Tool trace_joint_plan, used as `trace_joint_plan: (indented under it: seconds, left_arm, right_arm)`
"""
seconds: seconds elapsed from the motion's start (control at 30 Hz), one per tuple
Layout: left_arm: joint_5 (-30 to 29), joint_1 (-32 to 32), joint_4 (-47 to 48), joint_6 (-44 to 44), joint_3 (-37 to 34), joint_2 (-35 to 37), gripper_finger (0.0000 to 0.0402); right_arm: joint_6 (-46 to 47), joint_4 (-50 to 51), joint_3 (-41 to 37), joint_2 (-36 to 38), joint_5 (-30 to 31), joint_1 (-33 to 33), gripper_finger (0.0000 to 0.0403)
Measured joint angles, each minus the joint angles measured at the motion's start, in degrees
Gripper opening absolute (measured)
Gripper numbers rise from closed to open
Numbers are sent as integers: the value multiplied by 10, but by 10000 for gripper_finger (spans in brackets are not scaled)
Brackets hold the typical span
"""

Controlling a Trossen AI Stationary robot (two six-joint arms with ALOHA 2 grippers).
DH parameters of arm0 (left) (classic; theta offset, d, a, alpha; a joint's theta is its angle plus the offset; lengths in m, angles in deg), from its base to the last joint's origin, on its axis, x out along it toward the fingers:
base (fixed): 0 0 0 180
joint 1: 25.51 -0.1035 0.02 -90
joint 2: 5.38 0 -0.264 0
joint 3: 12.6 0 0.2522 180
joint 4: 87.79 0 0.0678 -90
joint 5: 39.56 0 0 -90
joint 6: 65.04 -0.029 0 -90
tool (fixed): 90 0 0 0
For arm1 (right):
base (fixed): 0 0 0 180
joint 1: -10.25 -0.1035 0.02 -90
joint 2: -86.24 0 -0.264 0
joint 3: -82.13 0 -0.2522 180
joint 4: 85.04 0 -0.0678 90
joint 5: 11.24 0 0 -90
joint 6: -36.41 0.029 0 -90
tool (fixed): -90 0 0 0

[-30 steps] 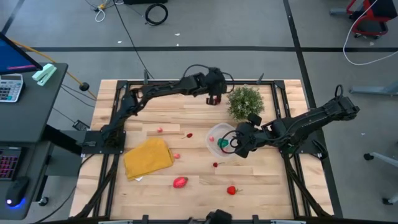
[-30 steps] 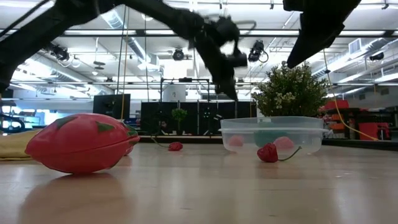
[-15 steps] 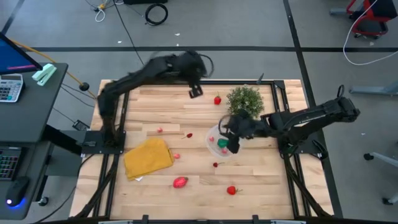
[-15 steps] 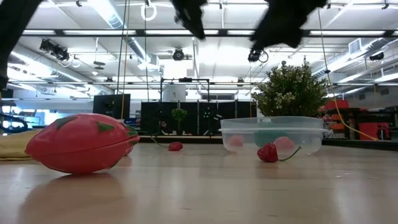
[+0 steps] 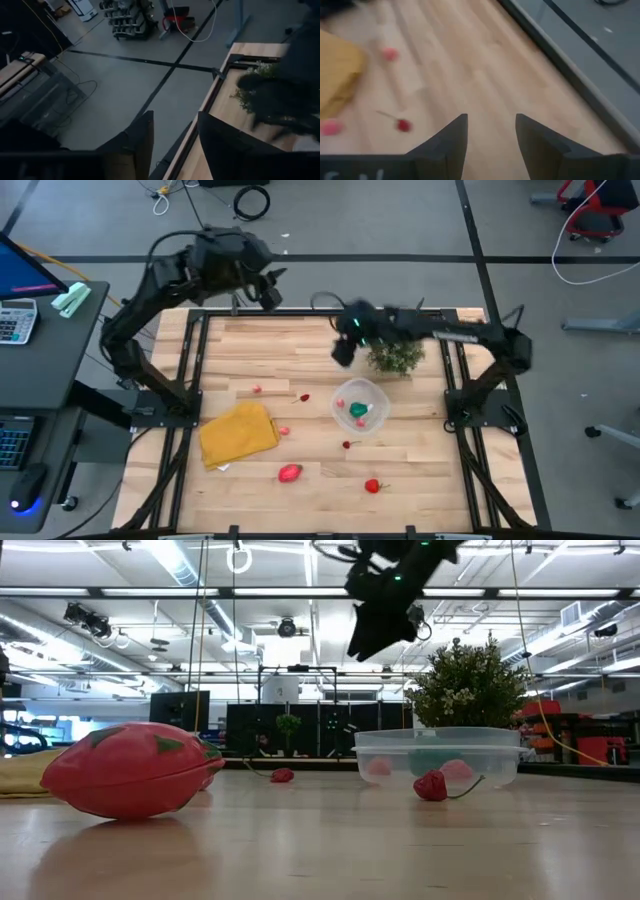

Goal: Pick and placing Produce into tupperware
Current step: Put the strawberry into the transparent bin

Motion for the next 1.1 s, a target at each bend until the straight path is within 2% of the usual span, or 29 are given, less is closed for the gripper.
trace_joint_plan:
  seconds: [0.17, 0.33, 0.47, 0.7, 1.1]
  left_arm:
    - [0, 0, 12, -1, 0, 4, 160]
    - [0, 0, 29, 0, -1, -2, 154]
    - [0, 0, 30, 0, -22, -2, 155]
    - [0, -6, 30, -1, -70, -2, 160]
    - [0, -35, 19, 0, -105, -2, 156]
  right_arm:
    - [-1, 187, 208, -111, 0, 84, 174]
    - [22, 273, 323, -208, -48, 139, 174]
    - [6, 275, 346, -271, -82, 152, 174]
    - [-9, 291, 352, -344, -80, 163, 174]
    - [-14, 340, 351, -374, -29, 170, 174]
